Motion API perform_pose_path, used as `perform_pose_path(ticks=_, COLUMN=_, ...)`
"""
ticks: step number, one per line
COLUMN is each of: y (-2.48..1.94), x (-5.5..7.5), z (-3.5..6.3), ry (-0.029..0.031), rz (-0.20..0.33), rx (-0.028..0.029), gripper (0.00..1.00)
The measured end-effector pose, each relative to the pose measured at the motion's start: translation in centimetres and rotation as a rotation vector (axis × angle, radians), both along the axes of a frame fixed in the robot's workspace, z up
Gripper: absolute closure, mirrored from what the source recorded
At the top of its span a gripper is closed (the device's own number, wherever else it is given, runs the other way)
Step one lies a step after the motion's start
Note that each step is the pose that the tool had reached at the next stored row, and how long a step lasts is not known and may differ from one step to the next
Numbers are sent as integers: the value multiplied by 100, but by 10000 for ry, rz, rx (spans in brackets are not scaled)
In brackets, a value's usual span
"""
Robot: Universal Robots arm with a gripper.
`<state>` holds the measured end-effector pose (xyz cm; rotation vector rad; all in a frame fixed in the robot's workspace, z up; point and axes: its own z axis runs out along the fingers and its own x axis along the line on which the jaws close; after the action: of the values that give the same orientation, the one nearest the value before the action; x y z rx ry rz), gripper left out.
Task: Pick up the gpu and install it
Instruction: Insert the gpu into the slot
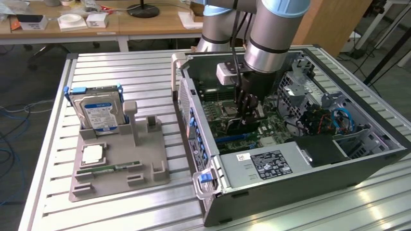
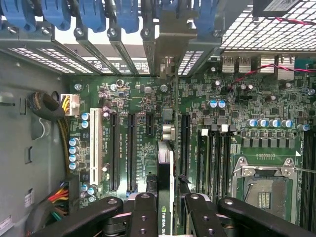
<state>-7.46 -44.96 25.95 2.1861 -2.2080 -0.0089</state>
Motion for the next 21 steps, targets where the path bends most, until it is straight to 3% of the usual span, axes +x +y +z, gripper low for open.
perform_pose_path(ticks=21, y=0, x=-6, z=-46, ry=0, rz=-1, rx=0, gripper=74)
